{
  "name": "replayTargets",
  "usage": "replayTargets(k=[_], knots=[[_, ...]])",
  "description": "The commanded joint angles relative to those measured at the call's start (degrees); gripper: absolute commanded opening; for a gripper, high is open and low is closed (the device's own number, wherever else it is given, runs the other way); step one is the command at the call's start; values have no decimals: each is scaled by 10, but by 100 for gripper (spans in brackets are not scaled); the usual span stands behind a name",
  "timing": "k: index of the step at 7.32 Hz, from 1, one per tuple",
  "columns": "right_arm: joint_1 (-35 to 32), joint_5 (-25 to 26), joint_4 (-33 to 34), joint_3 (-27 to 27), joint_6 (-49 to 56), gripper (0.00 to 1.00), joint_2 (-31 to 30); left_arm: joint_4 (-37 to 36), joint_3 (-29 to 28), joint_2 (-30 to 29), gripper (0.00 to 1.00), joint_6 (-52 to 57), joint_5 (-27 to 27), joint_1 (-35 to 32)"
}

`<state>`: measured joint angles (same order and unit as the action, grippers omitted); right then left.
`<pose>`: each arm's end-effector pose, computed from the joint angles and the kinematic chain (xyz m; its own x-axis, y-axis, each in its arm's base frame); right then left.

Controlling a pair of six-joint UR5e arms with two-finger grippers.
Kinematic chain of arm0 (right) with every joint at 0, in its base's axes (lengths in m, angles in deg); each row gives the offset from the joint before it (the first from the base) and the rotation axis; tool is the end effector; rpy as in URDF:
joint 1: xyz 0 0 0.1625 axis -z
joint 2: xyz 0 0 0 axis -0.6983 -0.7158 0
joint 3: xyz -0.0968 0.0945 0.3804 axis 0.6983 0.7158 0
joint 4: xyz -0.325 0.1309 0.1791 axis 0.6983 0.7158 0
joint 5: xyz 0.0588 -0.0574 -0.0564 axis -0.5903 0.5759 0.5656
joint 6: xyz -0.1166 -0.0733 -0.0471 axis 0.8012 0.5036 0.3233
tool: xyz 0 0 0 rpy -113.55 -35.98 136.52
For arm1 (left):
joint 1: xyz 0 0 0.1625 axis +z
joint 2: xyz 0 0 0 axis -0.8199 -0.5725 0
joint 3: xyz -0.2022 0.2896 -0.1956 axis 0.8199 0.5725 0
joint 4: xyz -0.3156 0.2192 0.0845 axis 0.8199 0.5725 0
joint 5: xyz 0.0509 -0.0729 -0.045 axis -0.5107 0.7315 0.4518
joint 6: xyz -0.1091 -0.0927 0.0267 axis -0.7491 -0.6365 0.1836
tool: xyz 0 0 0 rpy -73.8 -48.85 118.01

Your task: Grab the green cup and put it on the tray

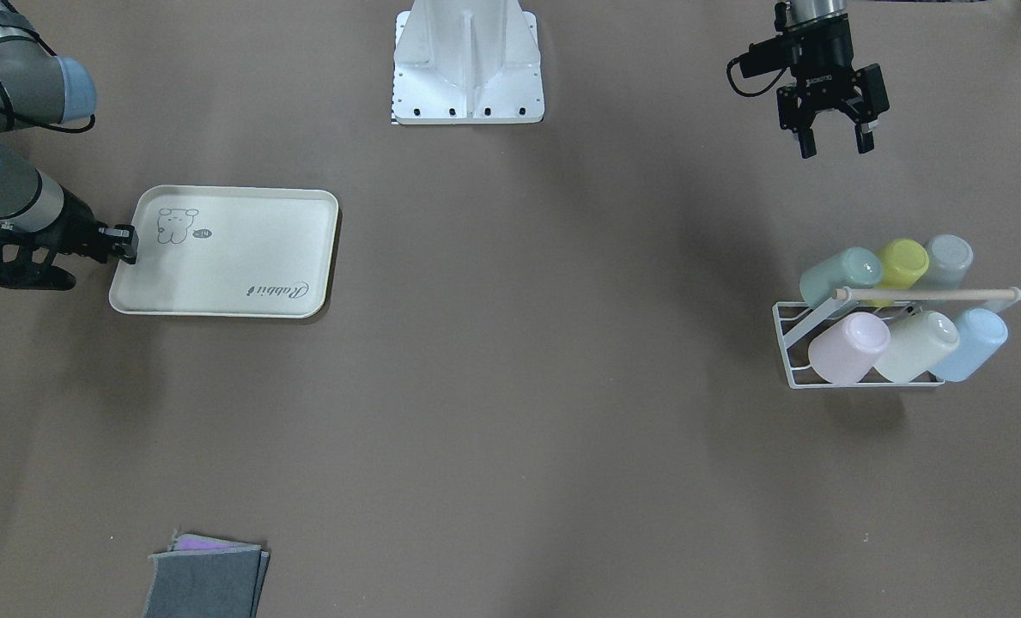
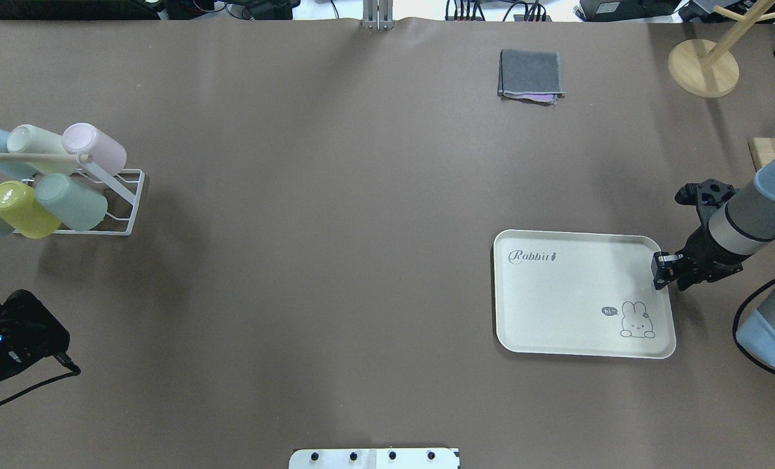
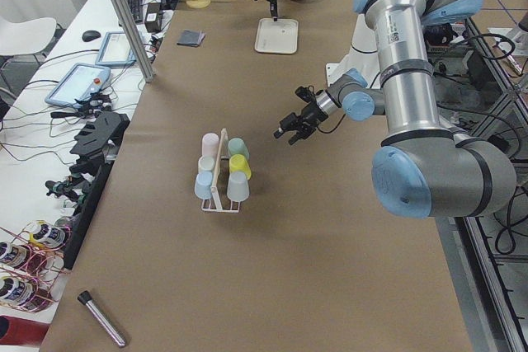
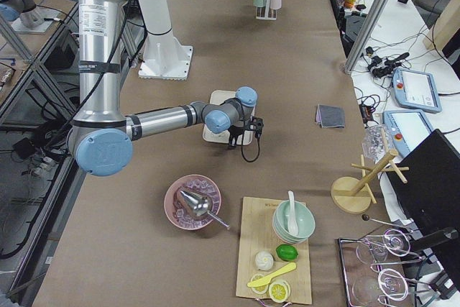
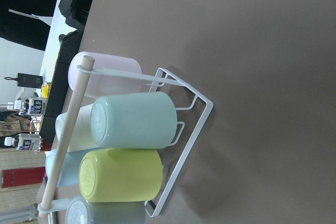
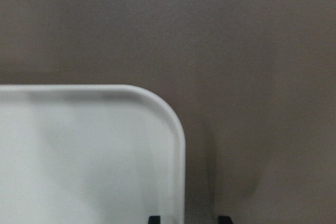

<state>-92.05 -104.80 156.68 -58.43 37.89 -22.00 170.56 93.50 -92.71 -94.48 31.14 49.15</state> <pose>-0.2965 -0.3917 0.5788 0.7283 0.0543 0.6832 0.0727 0.9851 -0.1557 0.2752 -0.2696 0.4526 0.7375 0.5340 0.4135 -0.6461 0.3797 0.6621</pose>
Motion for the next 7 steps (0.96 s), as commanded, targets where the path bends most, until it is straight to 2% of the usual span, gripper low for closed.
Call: replayTargets(k=[1, 4, 5, 7], knots=[[0, 0, 0, 2, -1, 35, 0, 1, -13, 1, 98, 110, -38, 6], [1, 0, 1, 4, -2, 32, 1, 1, -32, 1, 98, 249, -90, 23], [1, -1, 1, 4, -2, 31, 1, 0, -47, 1, 98, 254, -93, 29], [1, -1, 1, 5, -3, 21, 4, -1, -70, -1, 98, 344, -127, 34]])
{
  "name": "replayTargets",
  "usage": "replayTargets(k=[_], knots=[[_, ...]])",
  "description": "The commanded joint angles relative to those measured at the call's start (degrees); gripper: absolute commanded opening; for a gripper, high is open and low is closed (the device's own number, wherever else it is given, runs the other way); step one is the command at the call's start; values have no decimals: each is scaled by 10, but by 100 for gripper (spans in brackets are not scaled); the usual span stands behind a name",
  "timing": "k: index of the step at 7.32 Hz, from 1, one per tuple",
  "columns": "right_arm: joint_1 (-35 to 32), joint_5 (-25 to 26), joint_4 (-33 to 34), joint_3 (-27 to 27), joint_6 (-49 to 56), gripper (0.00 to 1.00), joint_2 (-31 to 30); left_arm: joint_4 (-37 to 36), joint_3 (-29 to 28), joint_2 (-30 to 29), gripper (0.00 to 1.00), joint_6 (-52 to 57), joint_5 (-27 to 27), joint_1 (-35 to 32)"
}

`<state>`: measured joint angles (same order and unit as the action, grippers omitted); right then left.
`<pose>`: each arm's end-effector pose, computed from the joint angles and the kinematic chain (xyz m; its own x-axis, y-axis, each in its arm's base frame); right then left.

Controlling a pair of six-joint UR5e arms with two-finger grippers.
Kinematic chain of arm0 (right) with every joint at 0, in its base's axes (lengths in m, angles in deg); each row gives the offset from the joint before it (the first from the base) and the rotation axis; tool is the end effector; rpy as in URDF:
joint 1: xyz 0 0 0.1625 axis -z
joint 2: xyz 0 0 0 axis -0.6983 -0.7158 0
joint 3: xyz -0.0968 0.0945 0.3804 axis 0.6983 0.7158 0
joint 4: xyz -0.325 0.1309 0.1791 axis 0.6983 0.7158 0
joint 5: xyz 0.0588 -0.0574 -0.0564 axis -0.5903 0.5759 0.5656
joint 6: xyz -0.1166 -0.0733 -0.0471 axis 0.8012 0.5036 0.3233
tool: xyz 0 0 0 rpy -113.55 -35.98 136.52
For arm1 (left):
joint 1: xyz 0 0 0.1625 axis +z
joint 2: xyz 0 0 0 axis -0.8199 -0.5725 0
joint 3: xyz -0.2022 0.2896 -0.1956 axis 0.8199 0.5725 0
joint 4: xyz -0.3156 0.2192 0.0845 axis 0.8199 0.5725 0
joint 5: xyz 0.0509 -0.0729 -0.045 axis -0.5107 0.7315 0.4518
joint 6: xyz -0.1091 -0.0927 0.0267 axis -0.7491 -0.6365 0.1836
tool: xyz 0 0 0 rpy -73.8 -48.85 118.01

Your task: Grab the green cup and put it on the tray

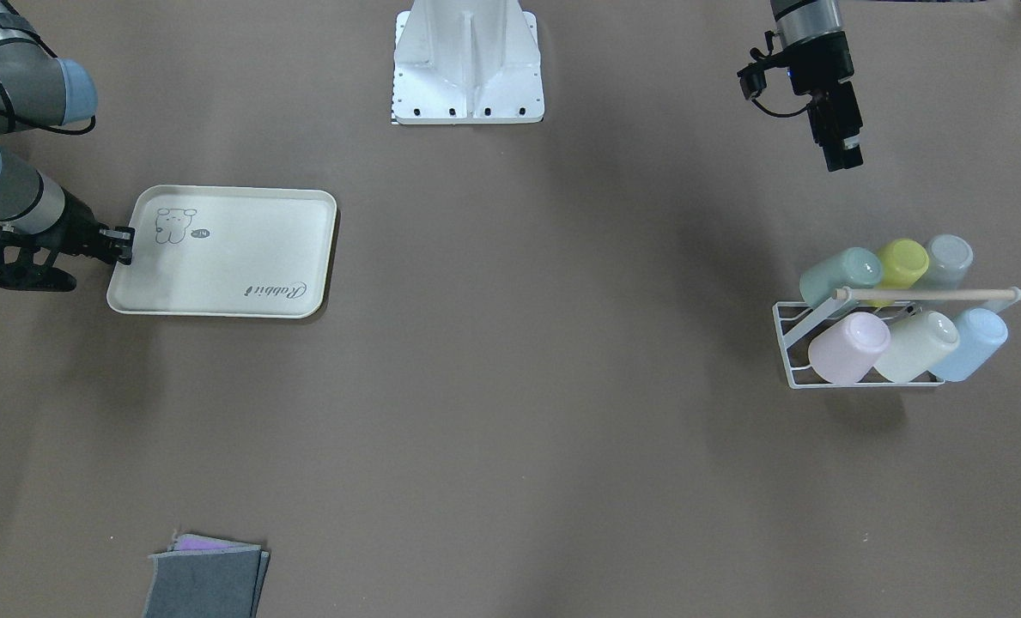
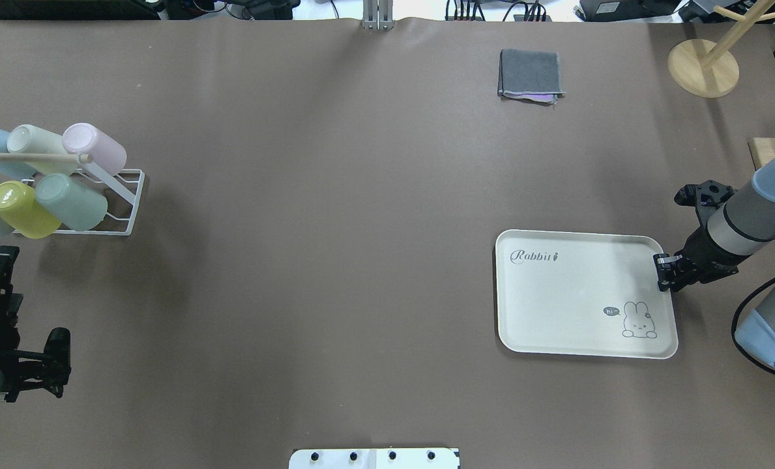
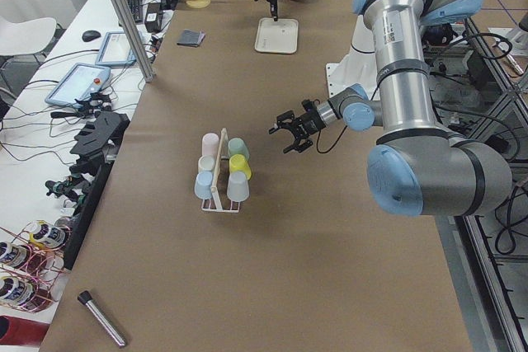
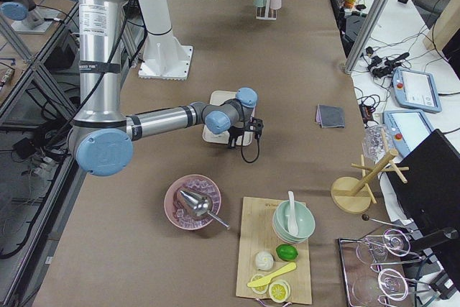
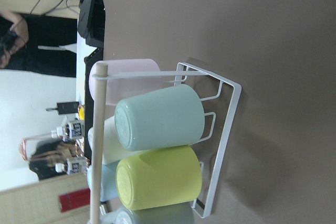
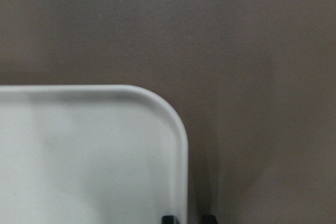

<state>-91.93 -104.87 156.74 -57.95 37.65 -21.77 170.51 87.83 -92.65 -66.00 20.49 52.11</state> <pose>-0.2983 -0.3920 0.5811 0.7306 0.0597 0.6802 0.0717 0.9839 -0.1634 0.2857 -0.2714 0.4805 0.2635 0.5223 0.8110 -0.9571 0.0369 0.2873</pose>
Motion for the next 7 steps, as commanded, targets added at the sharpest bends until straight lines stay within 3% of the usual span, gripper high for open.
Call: replayTargets(k=[1, 3, 7], knots=[[0, 0, 0, 0, 0, 15, 3, 0, -13, 0, 98, 111, -50, 8], [0, 0, 0, 0, 0, 0, 4, 0, -13, -1, 98, 221, -69, 8], [0, -1, -1, -12, 1, 0, 6, 2, -77, -33, 97, 272, -72, 38]])
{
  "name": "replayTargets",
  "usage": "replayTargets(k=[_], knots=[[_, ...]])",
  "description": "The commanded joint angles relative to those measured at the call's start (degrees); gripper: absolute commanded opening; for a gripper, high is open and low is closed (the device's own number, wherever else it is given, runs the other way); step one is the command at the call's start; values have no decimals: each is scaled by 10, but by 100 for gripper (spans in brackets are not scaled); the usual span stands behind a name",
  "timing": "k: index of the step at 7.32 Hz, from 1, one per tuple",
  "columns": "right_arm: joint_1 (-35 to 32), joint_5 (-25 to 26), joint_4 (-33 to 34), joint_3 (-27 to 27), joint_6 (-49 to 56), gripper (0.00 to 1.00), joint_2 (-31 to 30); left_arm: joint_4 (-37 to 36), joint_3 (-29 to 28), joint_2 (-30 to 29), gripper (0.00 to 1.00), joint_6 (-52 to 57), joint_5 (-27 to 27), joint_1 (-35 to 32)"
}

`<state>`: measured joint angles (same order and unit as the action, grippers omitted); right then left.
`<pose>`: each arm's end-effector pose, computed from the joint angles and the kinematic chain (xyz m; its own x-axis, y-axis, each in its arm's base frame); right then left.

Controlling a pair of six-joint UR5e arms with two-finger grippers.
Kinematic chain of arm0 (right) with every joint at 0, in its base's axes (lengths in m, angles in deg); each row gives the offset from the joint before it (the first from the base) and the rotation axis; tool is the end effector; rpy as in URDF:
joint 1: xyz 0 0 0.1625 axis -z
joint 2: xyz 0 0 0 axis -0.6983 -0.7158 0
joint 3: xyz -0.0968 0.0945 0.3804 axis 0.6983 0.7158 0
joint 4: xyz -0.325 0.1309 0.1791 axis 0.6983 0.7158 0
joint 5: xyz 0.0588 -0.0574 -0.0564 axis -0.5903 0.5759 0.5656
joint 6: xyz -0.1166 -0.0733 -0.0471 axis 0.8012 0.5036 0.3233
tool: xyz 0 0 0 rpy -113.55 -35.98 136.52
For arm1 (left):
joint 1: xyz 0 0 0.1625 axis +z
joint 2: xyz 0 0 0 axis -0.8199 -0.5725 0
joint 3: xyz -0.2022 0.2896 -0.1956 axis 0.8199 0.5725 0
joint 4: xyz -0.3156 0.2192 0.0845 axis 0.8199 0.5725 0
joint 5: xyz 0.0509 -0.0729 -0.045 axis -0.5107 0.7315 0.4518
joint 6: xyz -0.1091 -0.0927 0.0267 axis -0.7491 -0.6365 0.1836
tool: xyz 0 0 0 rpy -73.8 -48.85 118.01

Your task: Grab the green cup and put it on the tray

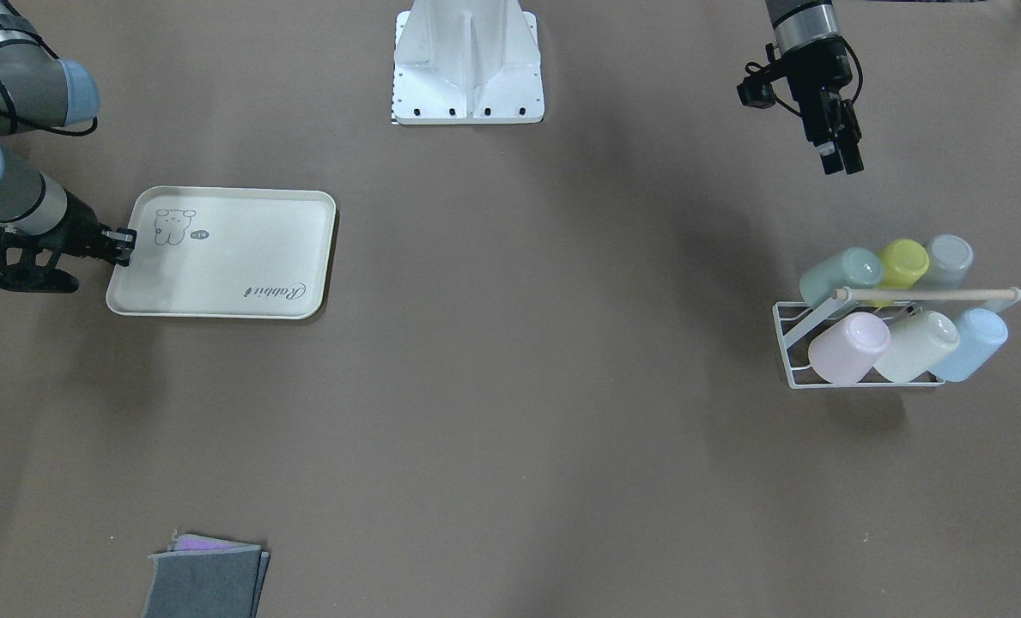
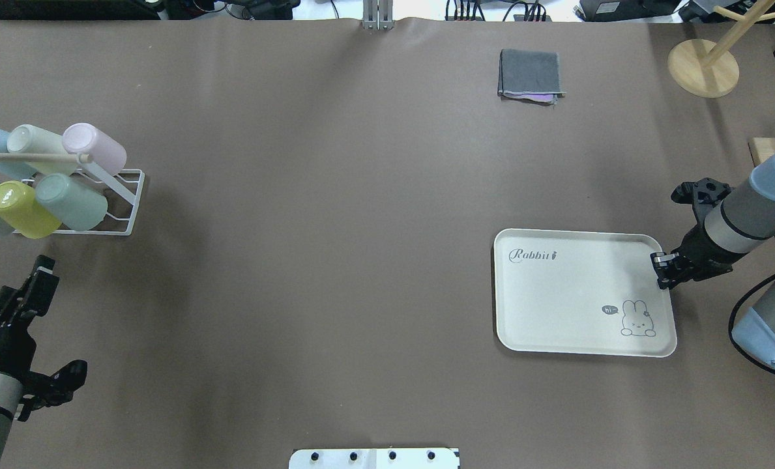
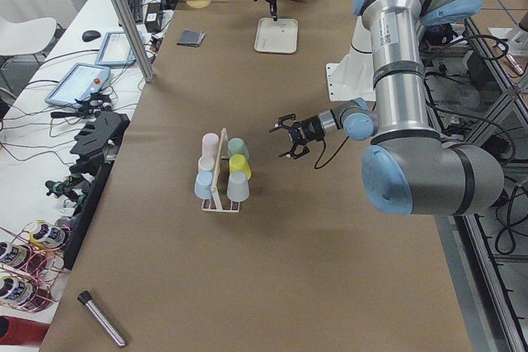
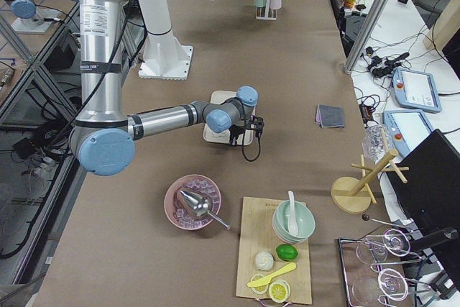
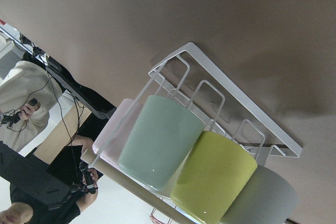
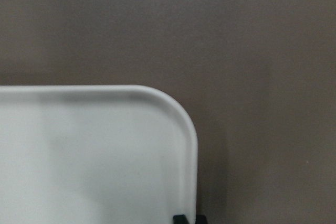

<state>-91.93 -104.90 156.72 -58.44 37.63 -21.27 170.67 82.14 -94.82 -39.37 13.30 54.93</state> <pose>-0.3009 -0.3947 0.5724 0.7223 0.0512 0.6897 0.0736 0.9859 -0.1503 0.3105 -0.2659 0.5007 -0.2536 0.3763 0.8911 -0.9617 -0.1972 -0.1904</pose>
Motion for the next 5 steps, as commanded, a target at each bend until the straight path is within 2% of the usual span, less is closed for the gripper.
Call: replayTargets(k=[1, 3, 4, 5], knots=[[-1, -2, -1, -18, 0, 0, 2, 0, -41, -28, 97, 20, 1, 10], [-3, -7, -1, -40, -7, 0, 2, 0, -50, -52, 96, 99, 1, 10], [-5, -16, -28, -42, -16, 0, 0, 0, -50, -61, 96, 116, 0, 8], [-17, -54, -47, -40, -34, 0, -4, 2, -48, -61, 96, 138, 0, 2]])
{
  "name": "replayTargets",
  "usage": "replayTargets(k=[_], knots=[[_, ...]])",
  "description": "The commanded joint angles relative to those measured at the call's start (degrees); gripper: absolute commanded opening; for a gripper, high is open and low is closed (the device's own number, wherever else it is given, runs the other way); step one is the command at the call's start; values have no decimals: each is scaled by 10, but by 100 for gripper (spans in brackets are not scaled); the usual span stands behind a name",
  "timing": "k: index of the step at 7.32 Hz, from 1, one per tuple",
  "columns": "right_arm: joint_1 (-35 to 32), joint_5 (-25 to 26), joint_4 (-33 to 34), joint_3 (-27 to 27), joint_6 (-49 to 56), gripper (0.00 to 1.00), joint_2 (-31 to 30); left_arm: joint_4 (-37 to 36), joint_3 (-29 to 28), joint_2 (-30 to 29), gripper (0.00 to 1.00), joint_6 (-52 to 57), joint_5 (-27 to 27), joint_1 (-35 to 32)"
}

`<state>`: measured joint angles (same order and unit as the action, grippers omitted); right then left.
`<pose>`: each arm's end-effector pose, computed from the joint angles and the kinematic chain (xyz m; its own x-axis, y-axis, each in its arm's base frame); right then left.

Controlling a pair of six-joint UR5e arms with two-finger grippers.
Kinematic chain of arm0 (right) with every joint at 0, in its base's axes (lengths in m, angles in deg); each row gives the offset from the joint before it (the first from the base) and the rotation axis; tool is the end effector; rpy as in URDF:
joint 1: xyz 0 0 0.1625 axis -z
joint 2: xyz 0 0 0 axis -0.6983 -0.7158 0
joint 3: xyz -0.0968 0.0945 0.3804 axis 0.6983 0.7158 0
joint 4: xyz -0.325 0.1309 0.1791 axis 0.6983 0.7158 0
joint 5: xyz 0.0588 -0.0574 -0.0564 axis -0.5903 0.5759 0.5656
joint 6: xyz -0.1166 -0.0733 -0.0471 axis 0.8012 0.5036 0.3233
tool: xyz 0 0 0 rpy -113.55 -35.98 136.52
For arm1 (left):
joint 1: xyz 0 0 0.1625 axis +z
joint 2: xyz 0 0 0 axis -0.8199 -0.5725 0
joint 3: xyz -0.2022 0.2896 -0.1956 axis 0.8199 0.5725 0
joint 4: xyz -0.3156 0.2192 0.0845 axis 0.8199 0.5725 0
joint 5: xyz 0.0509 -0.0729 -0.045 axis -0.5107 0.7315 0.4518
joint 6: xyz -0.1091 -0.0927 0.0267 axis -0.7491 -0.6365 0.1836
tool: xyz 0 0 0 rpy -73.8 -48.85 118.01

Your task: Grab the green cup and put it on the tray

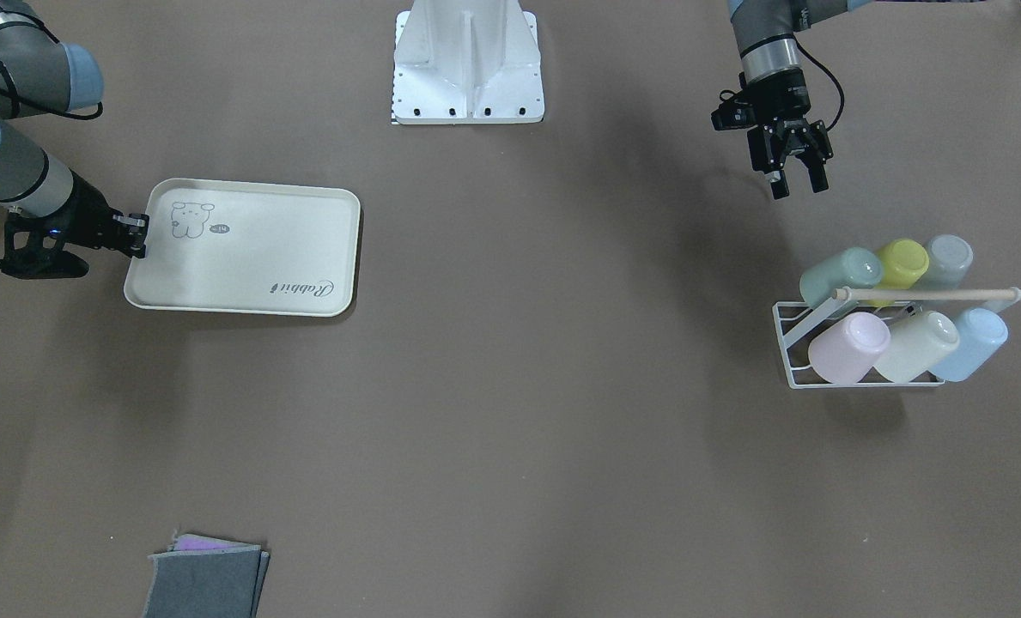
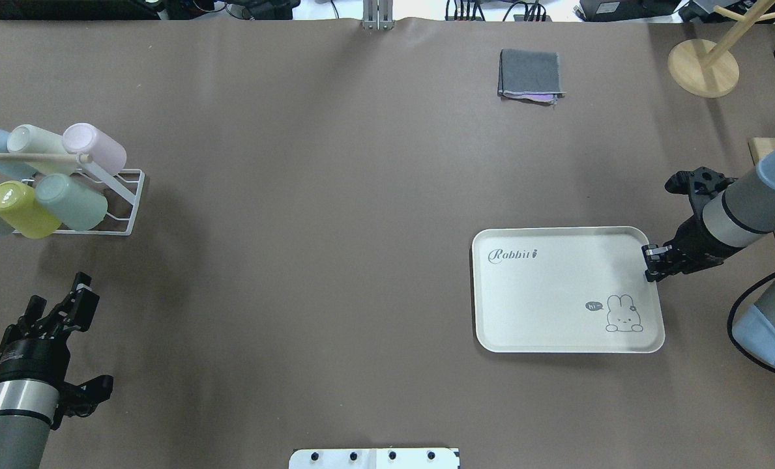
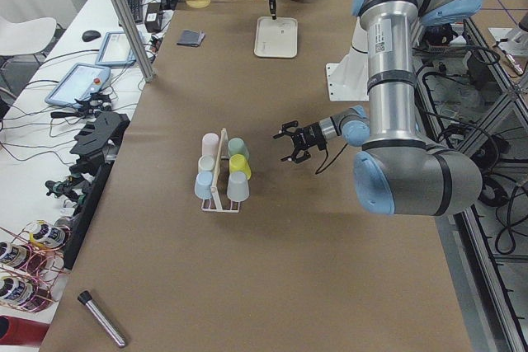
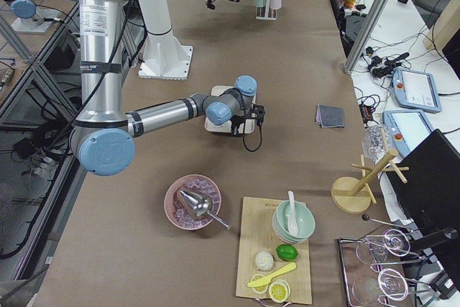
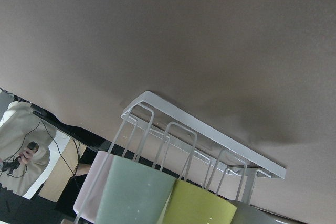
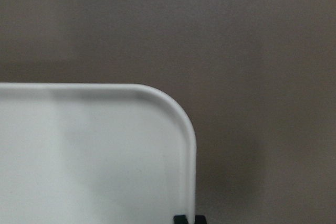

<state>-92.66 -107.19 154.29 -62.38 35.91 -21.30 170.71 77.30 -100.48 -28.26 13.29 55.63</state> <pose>-0.2986 -0.3948 0.5286 0.6524 0.0336 0.7571 0.0725 0.9917 -0.1065 0.3504 -0.2617 0.5082 -0.4255 0.3259 0.8442 -0.8968 -0.2769 -0.3451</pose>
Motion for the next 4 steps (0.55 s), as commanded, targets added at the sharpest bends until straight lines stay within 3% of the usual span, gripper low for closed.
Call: replayTargets(k=[1, 4], knots=[[-29, -64, -26, -2, -19, 0, -4, 0, 0, -6, 96, 32, -1, -8], [-56, -105, -42, -3, -22, 0, -3, 7, -34, -15, 97, 31, -42, -31]])
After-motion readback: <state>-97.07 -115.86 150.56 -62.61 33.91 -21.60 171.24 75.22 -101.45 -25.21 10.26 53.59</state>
